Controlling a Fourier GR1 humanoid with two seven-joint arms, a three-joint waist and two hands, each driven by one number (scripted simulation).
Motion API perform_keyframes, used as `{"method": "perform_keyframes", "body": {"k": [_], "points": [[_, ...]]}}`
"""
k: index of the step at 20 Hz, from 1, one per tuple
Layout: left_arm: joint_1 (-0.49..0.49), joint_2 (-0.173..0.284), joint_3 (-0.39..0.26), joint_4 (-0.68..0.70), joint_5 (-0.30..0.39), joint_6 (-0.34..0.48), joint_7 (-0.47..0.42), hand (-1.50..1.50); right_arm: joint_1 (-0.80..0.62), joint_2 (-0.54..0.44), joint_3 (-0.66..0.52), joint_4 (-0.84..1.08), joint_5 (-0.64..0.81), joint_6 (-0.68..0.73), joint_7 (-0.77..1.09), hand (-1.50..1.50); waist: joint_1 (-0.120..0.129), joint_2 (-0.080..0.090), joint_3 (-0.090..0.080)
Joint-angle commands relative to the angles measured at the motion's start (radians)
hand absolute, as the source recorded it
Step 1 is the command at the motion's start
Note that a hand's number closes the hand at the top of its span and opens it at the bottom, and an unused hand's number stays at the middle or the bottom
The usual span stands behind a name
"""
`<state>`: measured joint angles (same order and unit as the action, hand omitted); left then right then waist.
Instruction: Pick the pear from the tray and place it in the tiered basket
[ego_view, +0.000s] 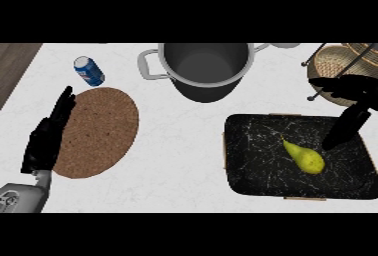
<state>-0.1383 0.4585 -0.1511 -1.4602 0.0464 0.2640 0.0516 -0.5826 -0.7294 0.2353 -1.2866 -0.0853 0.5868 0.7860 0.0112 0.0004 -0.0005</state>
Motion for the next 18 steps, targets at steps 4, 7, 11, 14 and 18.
{"method": "perform_keyframes", "body": {"k": [4, 7, 11, 14, 18], "points": [[-0.036, -0.019, 0.036, 0.0, -0.029, -0.019, 0.048, 0.0, 0.023, 0.049, 0.023, 0.0, 0.081, 0.065, 0.063, -1.5, -0.008, -0.001, 0.001], [-0.019, -0.08, 0.005, -0.009, -0.094, 0.024, 0.055, 0.0, 0.074, 0.069, 0.009, -0.062, 0.103, 0.066, 0.084, -1.5, -0.012, -0.001, 0.0], [0.005, -0.055, 0.057, -0.044, -0.074, -0.045, 0.038, 0.0, 0.083, 0.106, -0.001, -0.028, 0.183, 0.073, 0.042, -1.5, -0.007, -0.001, 0.001], [0.001, -0.065, 0.081, -0.008, -0.058, -0.075, 0.022, 0.0, 0.147, 0.102, 0.011, -0.096, 0.221, 0.078, 0.015, -1.5, -0.011, -0.001, 0.0], [-0.002, -0.059, 0.115, 0.018, -0.071, -0.09, -0.005, 0.0, 0.209, 0.076, -0.001, -0.196, 0.281, 0.077, 0.018, -1.5, -0.013, -0.003, 0.0]]}}
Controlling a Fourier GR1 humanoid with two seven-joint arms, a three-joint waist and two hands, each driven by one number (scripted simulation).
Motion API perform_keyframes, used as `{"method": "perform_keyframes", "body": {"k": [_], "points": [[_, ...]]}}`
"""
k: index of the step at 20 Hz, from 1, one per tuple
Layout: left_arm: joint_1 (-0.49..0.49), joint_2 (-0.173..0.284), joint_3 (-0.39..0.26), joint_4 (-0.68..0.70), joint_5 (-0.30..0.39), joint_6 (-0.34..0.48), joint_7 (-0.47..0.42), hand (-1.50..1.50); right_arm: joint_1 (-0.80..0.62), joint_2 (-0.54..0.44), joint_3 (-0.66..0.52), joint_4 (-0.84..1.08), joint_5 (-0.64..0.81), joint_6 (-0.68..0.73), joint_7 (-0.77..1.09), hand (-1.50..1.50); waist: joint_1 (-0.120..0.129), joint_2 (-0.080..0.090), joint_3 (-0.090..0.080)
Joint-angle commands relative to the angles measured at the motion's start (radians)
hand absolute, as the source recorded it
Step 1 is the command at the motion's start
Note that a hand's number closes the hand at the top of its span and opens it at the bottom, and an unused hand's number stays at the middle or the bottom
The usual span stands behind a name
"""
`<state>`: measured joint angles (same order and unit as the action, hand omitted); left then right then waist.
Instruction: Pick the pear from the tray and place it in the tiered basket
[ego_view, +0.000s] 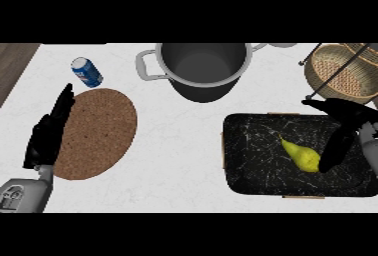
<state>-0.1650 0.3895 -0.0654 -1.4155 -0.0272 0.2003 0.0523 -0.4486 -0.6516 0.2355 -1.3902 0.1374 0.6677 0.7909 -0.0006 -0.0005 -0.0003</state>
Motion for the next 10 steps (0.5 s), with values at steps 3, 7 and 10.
{"method": "perform_keyframes", "body": {"k": [3, 7, 10], "points": [[0.076, -0.036, 0.011, -0.039, -0.02, -0.025, -0.036, 0.0, 0.077, 0.034, -0.008, -0.097, 0.118, -0.018, -0.015, -1.5, 0.001, -0.001, 0.0], [0.081, -0.04, 0.023, -0.087, -0.057, -0.033, 0.0, 0.0, 0.076, 0.067, -0.028, -0.129, 0.152, 0.043, 0.025, -1.5, 0.003, -0.001, 0.0], [-0.025, -0.086, 0.019, -0.006, -0.104, 0.004, 0.013, 0.0, 0.019, 0.143, -0.007, -0.032, 0.2, 0.034, 0.022, -1.5, 0.003, 0.001, 0.0]]}}
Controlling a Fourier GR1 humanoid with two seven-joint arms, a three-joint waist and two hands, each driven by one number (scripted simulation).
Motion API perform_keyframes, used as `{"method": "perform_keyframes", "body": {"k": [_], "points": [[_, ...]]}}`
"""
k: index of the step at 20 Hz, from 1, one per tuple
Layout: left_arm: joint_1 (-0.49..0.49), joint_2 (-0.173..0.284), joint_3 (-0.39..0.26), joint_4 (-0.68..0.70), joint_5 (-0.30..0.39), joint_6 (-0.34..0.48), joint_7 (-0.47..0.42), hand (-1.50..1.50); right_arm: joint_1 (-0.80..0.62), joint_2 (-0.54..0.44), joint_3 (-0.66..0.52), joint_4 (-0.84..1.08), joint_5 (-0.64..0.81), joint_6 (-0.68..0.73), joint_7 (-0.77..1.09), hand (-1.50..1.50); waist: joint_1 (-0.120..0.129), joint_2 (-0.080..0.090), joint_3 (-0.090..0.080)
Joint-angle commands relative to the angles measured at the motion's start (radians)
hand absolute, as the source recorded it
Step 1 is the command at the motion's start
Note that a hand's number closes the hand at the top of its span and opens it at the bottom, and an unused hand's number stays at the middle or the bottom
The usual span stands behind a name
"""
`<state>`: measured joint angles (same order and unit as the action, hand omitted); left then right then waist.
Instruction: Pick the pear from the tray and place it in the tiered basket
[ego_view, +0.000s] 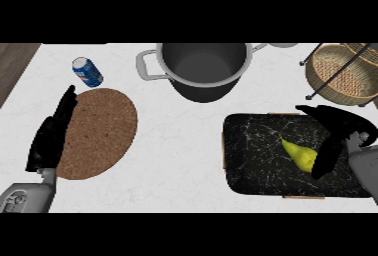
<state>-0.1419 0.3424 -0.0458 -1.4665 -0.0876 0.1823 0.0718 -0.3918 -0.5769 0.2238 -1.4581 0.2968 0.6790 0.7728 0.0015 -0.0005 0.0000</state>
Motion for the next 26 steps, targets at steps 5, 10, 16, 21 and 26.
{"method": "perform_keyframes", "body": {"k": [5, 10, 16, 21, 26], "points": [[0.001, -0.003, 0.04, -0.056, -0.021, -0.067, 0.064, 0.0, 0.007, 0.107, -0.028, 0.016, 0.105, 0.025, 0.039, -1.5, 0.003, 0.0, 0.0], [-0.028, -0.052, 0.063, 0.034, -0.059, -0.042, -0.02, 0.0, 0.025, 0.115, -0.087, 0.014, 0.108, 0.083, 0.054, -1.5, 0.0, 0.0, 0.0], [0.009, -0.023, 0.112, -0.017, -0.037, -0.115, -0.004, 0.0, 0.047, 0.119, -0.084, 0.085, 0.206, 0.073, -0.074, -1.5, 0.002, 0.0, 0.0], [0.078, -0.081, 0.087, -0.02, -0.08, -0.086, -0.057, 0.0, 0.076, 0.162, -0.063, 0.164, 0.284, 0.003, -0.158, -1.5, 0.004, 0.001, 0.0], [0.033, -0.065, 0.124, -0.076, -0.058, -0.146, 0.03, 0.0, 0.049, 0.209, -0.094, 0.182, 0.3, 0.047, -0.148, -1.5, 0.003, 0.0, 0.0]]}}
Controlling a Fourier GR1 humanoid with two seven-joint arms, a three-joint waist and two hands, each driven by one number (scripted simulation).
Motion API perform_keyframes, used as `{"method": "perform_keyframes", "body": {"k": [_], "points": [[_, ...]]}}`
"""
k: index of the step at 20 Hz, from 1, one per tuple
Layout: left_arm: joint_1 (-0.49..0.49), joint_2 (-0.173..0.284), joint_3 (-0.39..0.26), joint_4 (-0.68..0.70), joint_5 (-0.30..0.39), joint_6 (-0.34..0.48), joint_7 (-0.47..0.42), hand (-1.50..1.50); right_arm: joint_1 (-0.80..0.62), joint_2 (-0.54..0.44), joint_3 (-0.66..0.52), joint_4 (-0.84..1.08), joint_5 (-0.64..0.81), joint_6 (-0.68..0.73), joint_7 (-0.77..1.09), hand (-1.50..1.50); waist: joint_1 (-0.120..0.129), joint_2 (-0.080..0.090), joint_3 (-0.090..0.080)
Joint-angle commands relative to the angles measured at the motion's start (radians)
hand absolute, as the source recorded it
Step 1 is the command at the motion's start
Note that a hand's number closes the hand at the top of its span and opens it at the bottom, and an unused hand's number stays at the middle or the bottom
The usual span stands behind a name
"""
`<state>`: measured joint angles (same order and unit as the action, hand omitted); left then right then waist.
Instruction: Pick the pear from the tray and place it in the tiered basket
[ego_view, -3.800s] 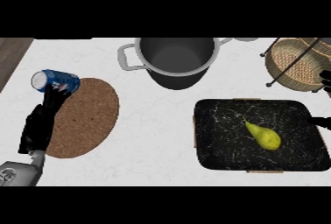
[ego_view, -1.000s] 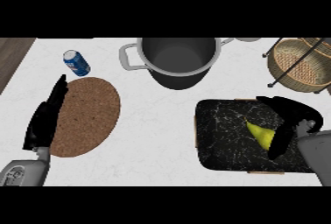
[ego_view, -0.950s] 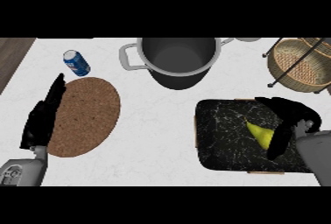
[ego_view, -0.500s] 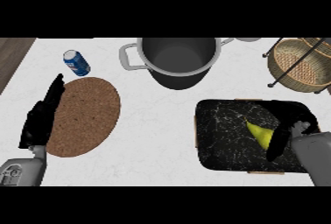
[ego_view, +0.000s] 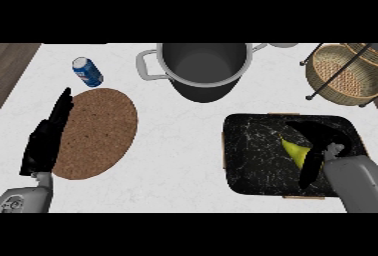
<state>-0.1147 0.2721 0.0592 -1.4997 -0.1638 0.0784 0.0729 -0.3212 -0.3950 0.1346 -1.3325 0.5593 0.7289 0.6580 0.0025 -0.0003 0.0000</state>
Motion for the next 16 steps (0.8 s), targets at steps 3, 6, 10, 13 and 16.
{"method": "perform_keyframes", "body": {"k": [3, 6, 10, 13, 16], "points": [[-0.002, -0.052, -0.025, -0.008, -0.062, 0.031, 0.005, 0.0, 0.005, 0.057, -0.017, 0.065, 0.031, 0.009, -0.01, -1.5, -0.001, 0.0, 0.0], [-0.035, -0.017, 0.003, -0.006, -0.014, -0.016, 0.03, 0.0, -0.01, 0.019, 0.033, 0.102, 0.009, 0.108, -0.101, 1.5, 0.001, 0.001, 0.0], [-0.061, -0.025, 0.026, 0.078, -0.01, -0.01, -0.038, 0.0, 0.036, -0.05, 0.143, 0.047, 0.131, 0.027, -0.249, 1.5, -0.004, 0.002, 0.0], [0.006, 0.019, 0.06, 0.048, 0.01, -0.053, -0.065, 0.0, 0.052, 0.023, 0.096, 0.025, 0.115, -0.001, -0.175, 1.5, -0.002, 0.0, 0.0], [-0.017, -0.043, -0.007, -0.001, -0.055, 0.009, 0.009, 0.0, 0.008, 0.041, 0.014, 0.094, 0.068, -0.011, -0.184, 1.5, 0.001, 0.0, 0.0]]}}
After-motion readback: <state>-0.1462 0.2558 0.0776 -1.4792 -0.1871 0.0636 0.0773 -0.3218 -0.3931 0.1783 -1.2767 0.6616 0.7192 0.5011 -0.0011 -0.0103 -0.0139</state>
